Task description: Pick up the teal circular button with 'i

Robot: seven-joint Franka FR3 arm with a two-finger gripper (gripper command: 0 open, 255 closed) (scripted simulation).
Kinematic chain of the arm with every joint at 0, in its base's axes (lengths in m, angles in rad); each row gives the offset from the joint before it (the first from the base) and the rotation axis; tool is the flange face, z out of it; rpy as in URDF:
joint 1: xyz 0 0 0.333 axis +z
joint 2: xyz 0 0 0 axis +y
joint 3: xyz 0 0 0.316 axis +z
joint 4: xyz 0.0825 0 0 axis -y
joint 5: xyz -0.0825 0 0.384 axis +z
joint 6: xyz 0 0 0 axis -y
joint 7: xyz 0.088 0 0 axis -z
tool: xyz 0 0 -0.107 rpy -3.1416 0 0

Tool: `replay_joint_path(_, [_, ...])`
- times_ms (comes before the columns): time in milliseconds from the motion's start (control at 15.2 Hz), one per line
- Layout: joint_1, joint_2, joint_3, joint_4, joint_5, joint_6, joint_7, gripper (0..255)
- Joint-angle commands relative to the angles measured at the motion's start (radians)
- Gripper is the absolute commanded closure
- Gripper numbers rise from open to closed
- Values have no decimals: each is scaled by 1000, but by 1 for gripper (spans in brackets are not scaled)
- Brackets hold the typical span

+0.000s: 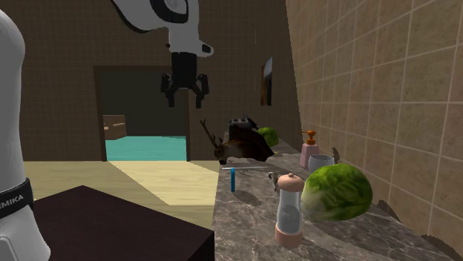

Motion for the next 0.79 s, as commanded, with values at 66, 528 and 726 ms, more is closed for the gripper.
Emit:
replay_joint_path(66, [3,122,-21,22,11,110,-62,0])
replay_joint_path(528, [3,404,-46,140,79,290,-217,0])
replay_joint_path(726, [-8,526,-41,212,118,346,-286,0])
